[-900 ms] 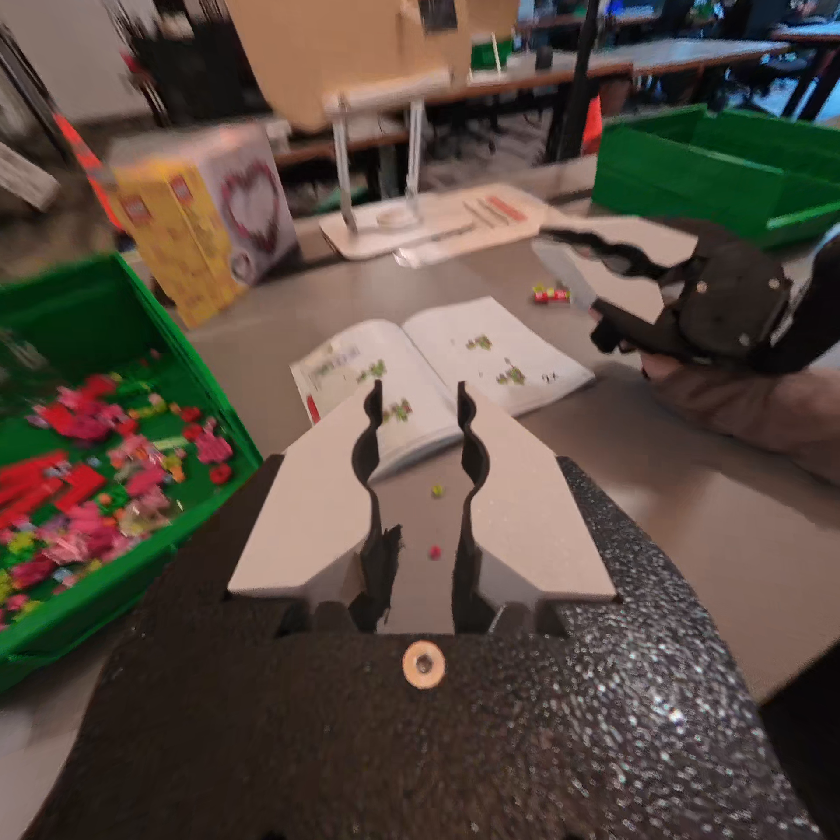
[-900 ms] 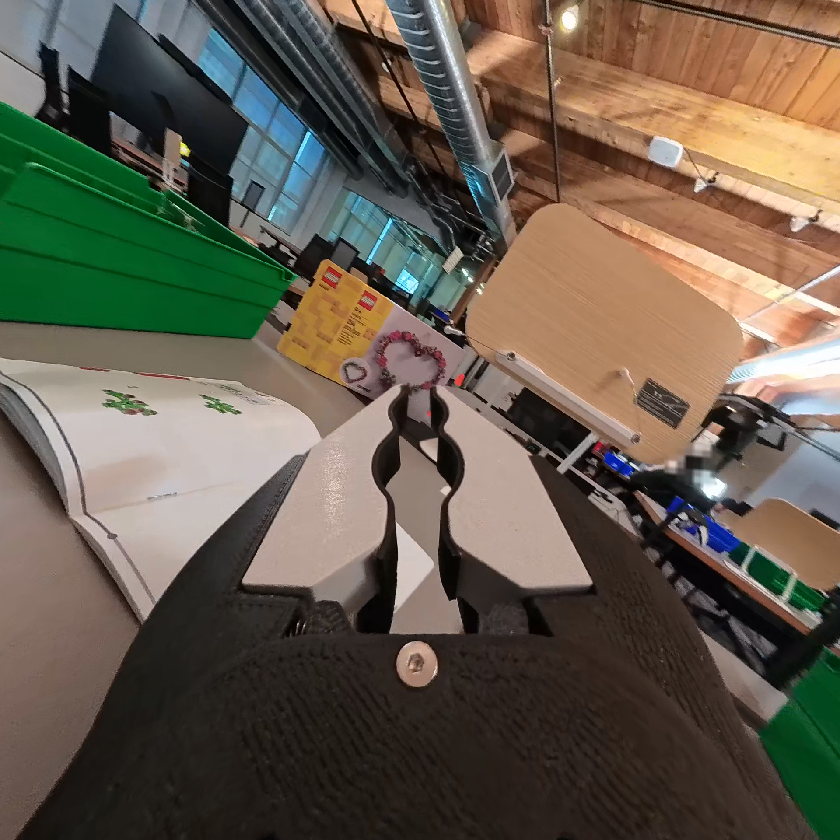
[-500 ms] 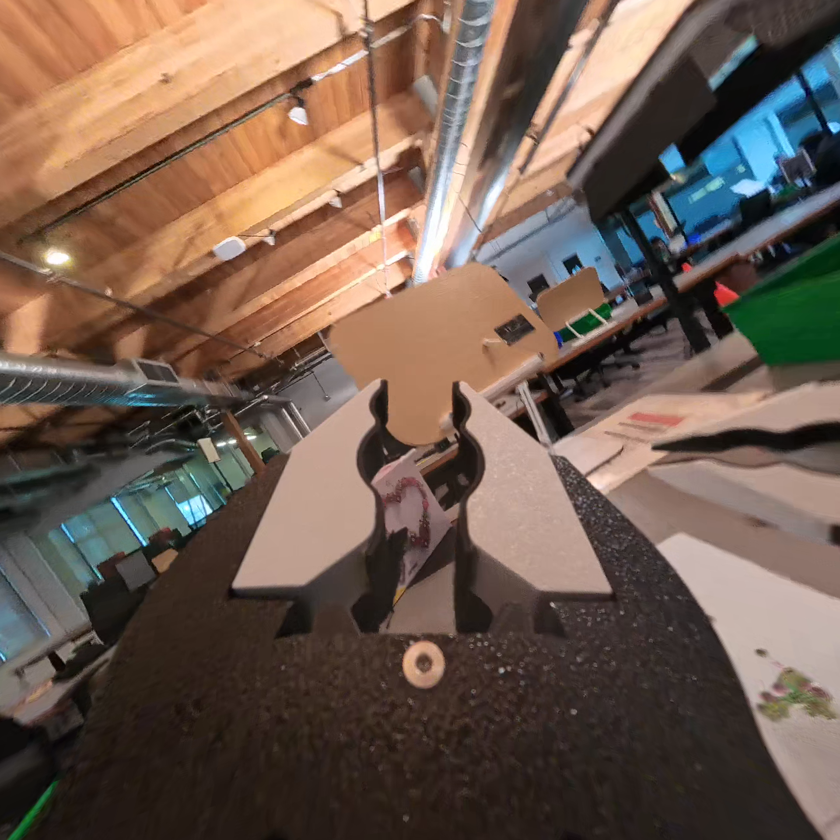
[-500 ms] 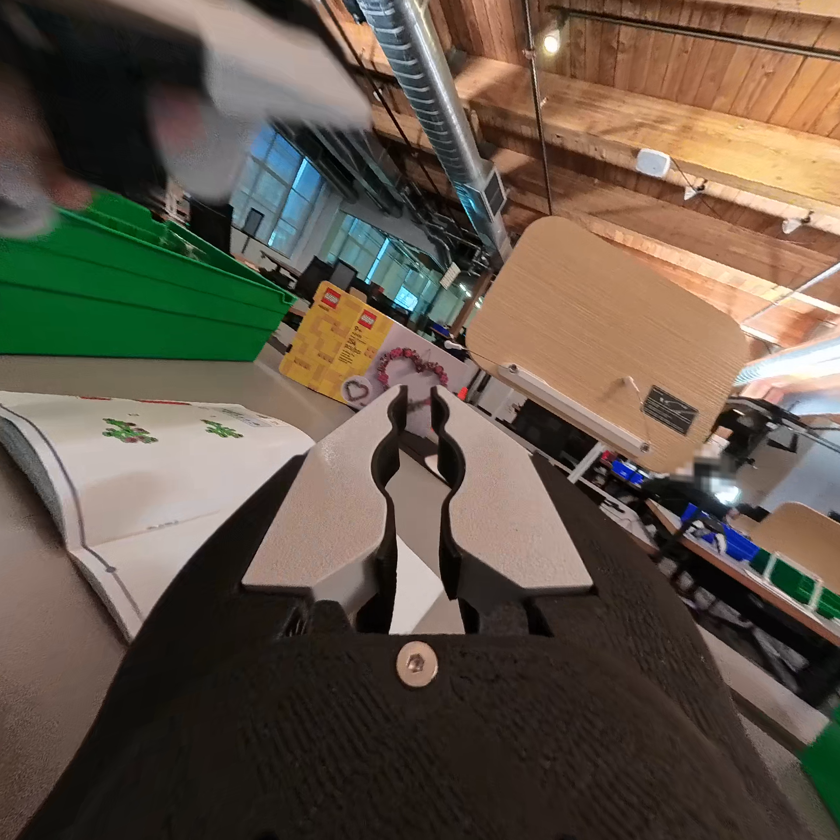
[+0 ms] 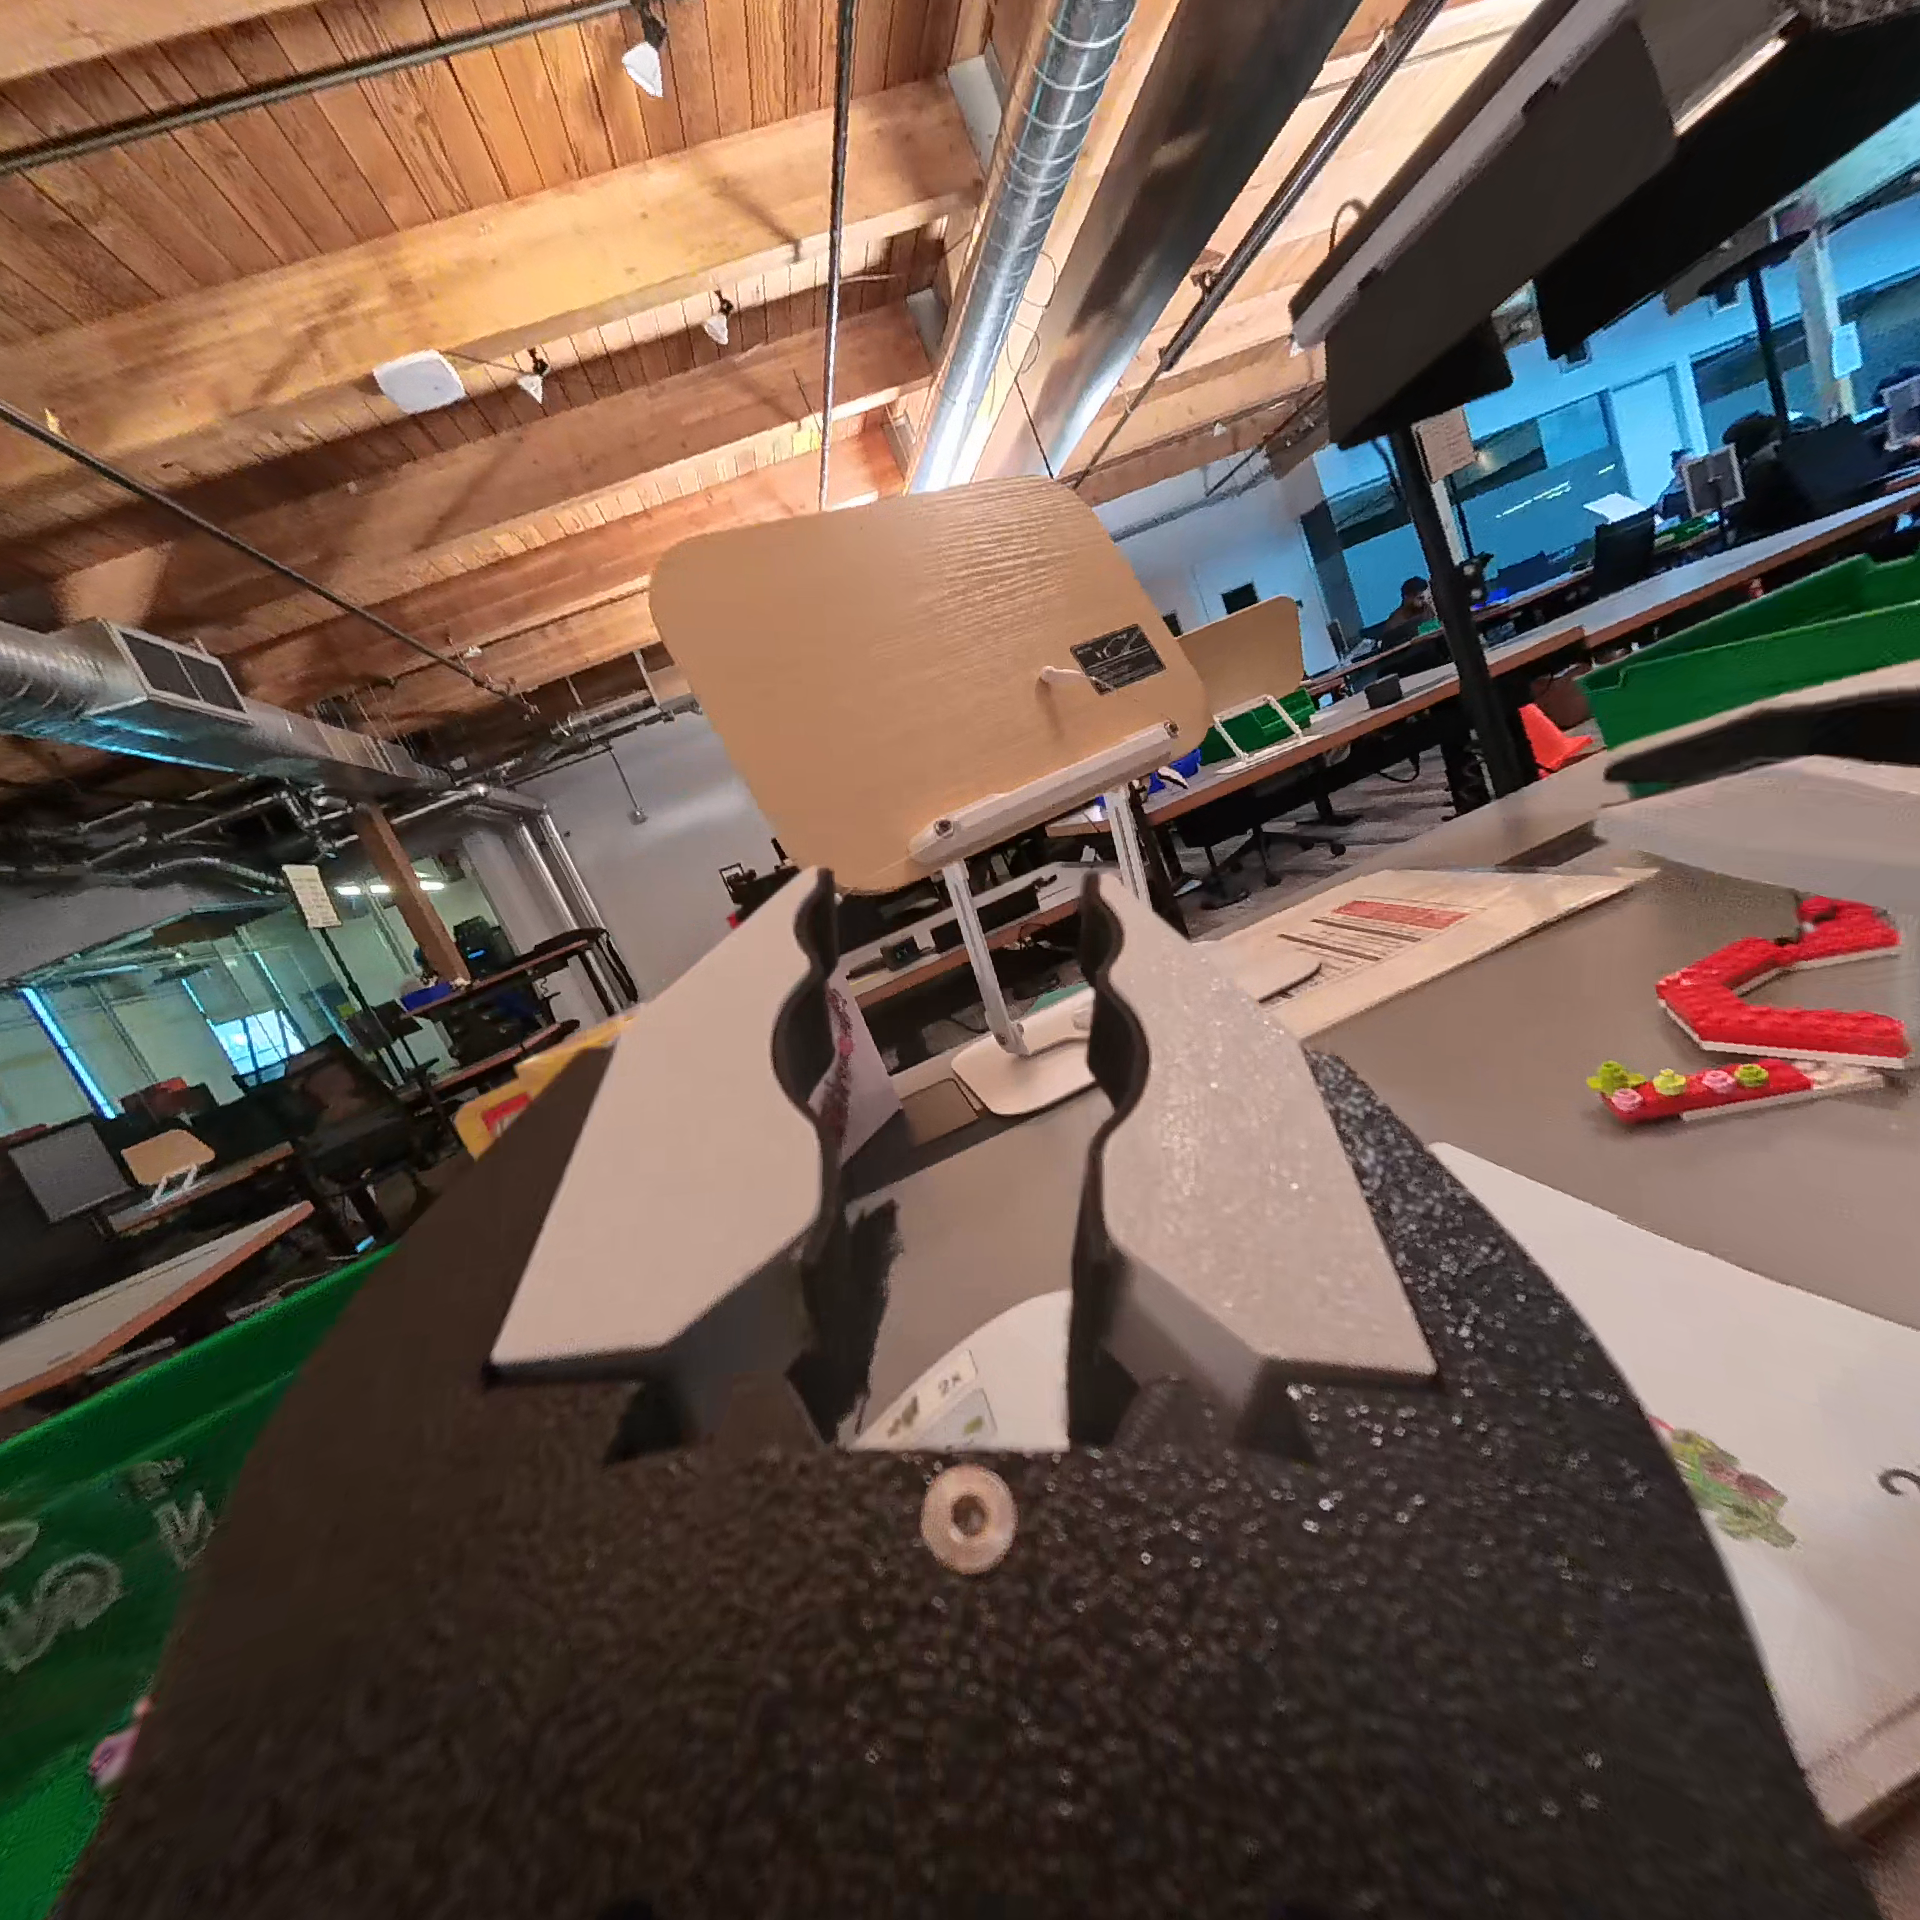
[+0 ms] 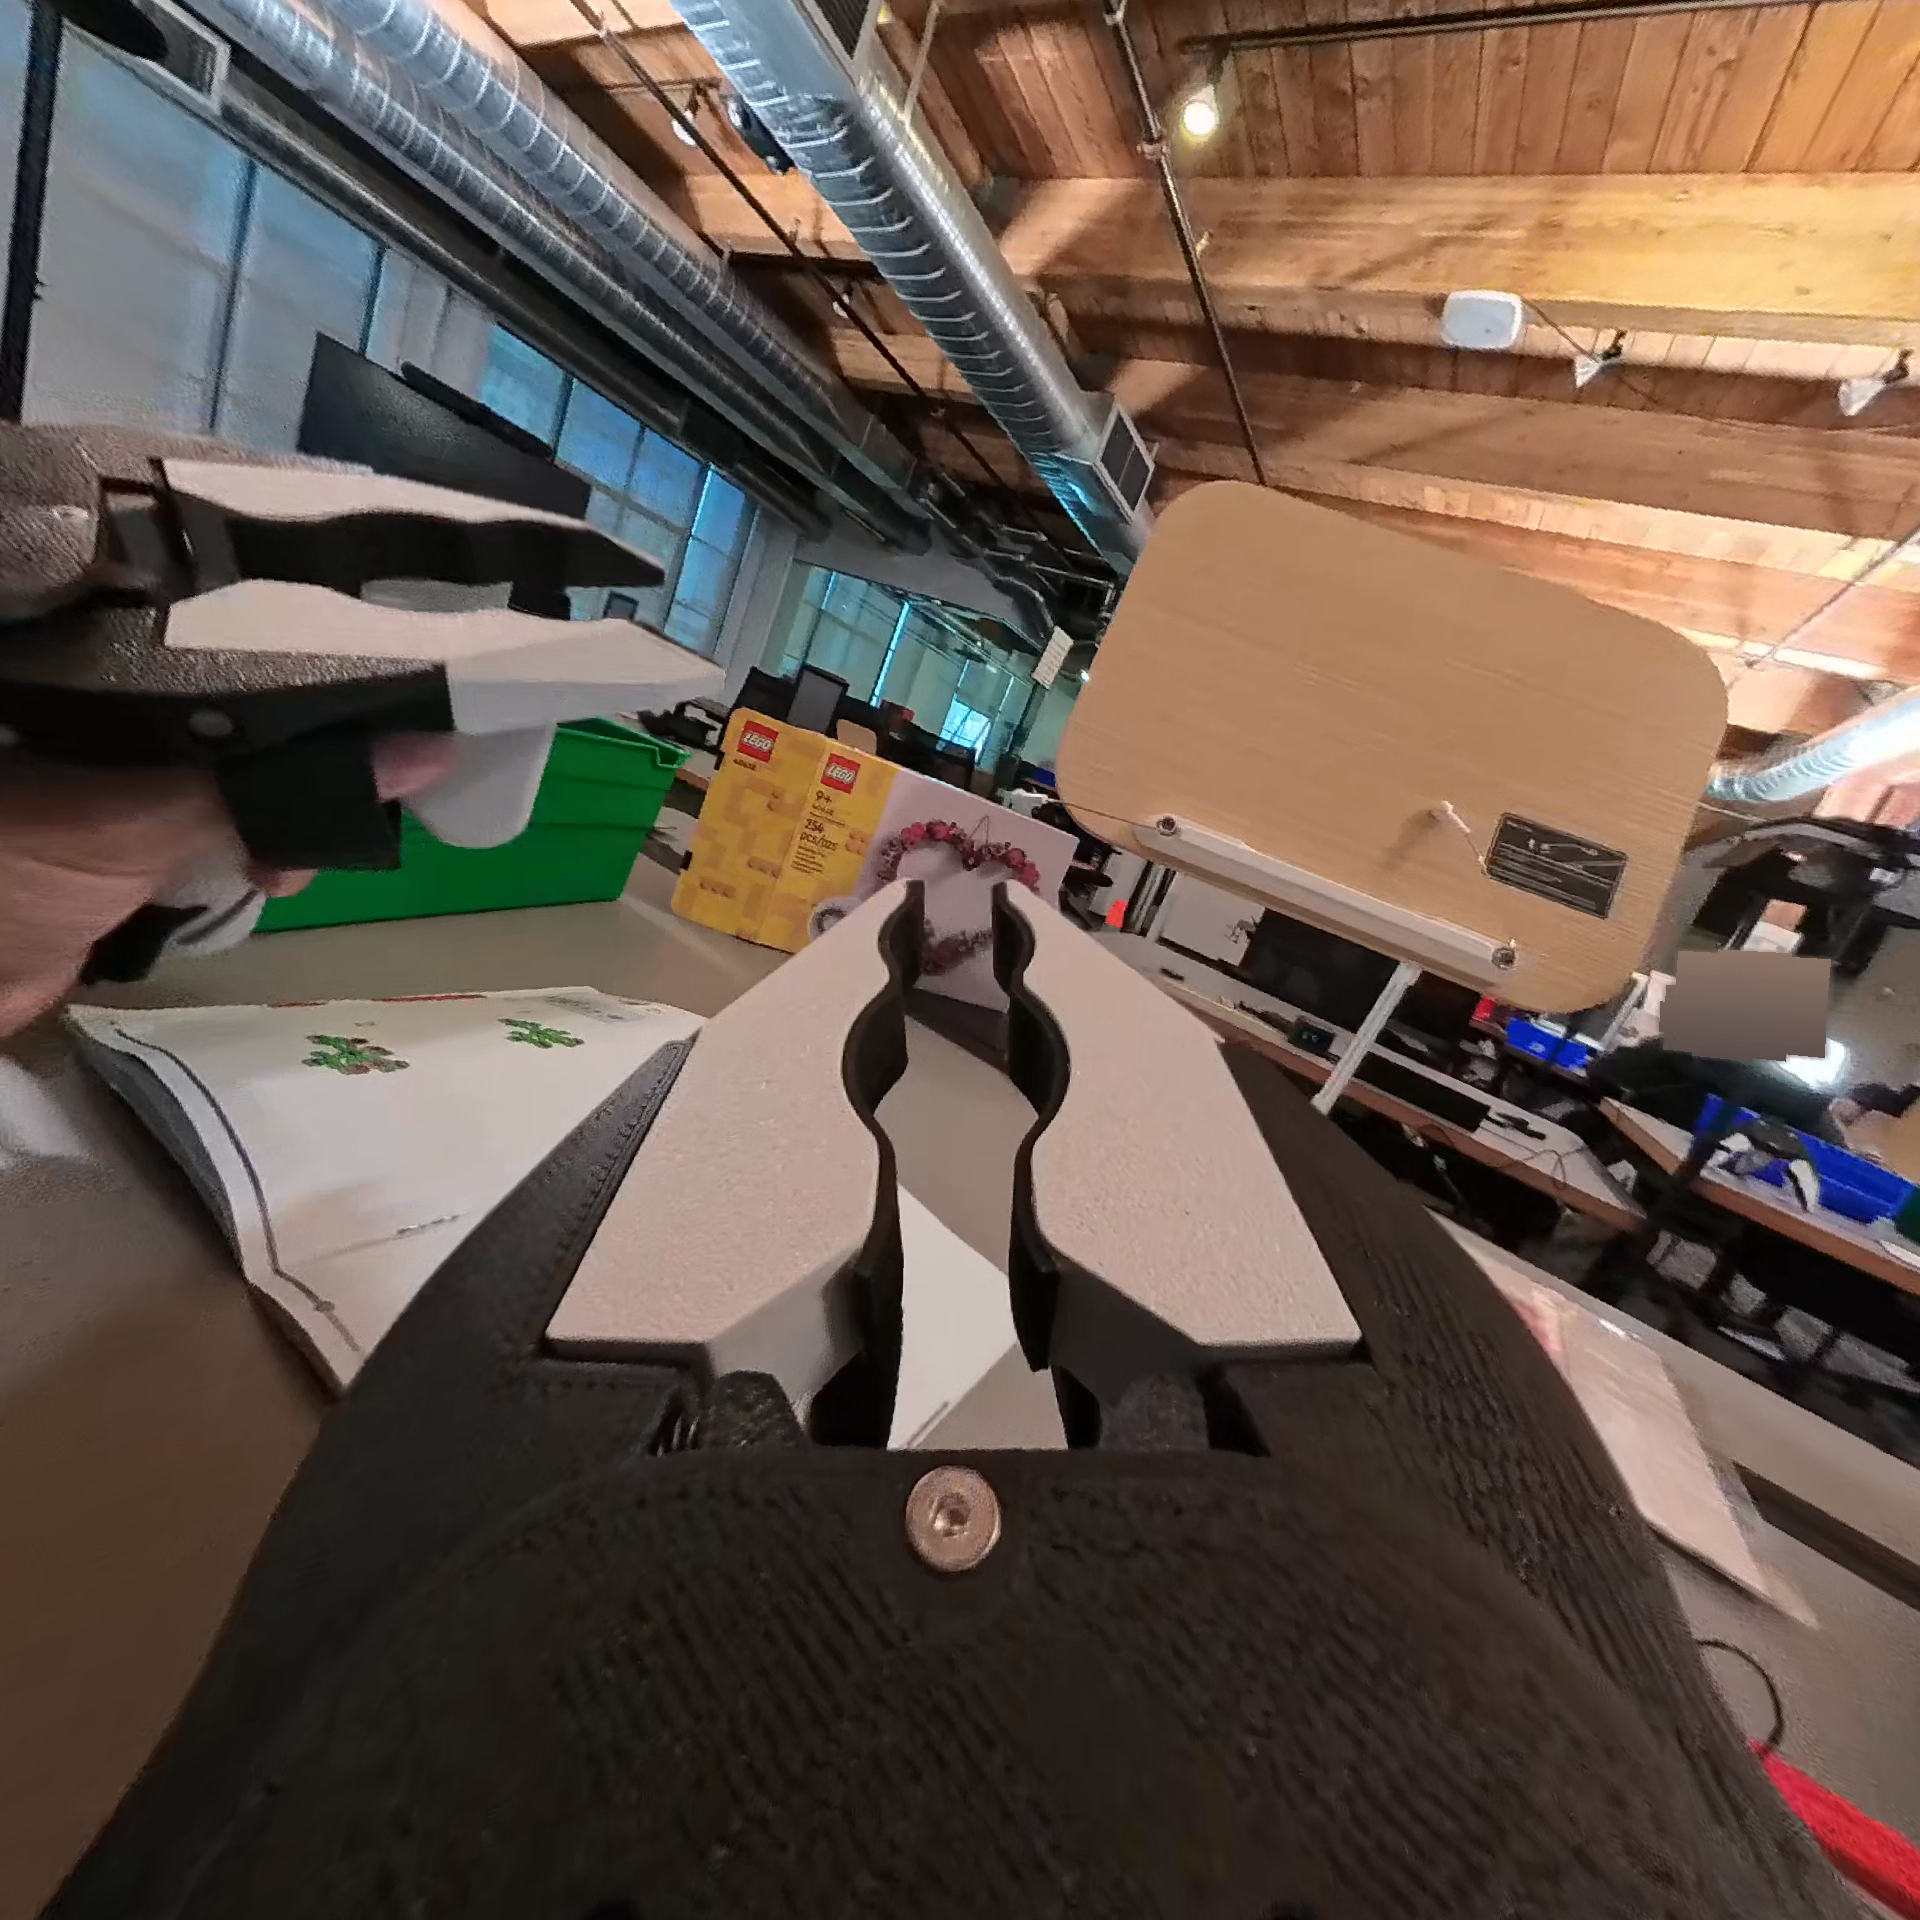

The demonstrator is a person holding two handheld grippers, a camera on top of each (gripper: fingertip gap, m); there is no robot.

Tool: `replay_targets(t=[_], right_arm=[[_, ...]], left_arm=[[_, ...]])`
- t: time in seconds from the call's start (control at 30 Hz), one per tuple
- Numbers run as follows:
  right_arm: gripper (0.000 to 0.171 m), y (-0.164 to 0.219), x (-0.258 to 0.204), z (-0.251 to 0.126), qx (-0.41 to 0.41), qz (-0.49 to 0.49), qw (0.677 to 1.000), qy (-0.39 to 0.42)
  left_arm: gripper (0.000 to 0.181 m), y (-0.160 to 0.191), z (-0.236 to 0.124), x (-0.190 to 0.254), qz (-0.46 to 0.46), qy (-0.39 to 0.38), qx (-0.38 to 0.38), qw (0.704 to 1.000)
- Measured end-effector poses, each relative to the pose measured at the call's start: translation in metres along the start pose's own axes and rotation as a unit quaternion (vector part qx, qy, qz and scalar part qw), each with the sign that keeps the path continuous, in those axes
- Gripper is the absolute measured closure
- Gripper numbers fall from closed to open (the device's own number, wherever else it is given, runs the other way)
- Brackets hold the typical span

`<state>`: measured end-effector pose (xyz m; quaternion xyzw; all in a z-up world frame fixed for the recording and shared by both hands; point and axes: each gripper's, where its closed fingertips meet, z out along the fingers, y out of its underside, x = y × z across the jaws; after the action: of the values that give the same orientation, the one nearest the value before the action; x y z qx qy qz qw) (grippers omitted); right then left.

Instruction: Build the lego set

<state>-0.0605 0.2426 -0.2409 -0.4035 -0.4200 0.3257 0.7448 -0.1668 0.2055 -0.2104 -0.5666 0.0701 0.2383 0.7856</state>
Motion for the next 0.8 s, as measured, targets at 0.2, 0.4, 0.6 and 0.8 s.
replay_targets(t=[0.2,0.4,0.6,0.8], right_arm=[[0.161,-0.001,-0.008,-0.001,0.001,-0.006,1.0,-0.011],[0.161,0.0,0.004,-0.002,-0.002,0.019,1.0,0.01],[0.161,0.0,0.002,0.0,-0.005,-0.003,1.0,0.017],[0.162,0.001,-0.004,0.007,-0.012,-0.01,1.0,0.016]], left_arm=[[0.138,0.002,-0.005,0.008,0.014,0.004,0.003,1.0],[0.14,-0.001,-0.001,-0.001,-0.01,0.0,-0.001,1.0],[0.135,-0.025,-0.007,-0.034,-0.063,-0.028,0.046,0.997],[0.135,-0.024,-0.024,-0.052,0.012,-0.061,0.06,0.996]])
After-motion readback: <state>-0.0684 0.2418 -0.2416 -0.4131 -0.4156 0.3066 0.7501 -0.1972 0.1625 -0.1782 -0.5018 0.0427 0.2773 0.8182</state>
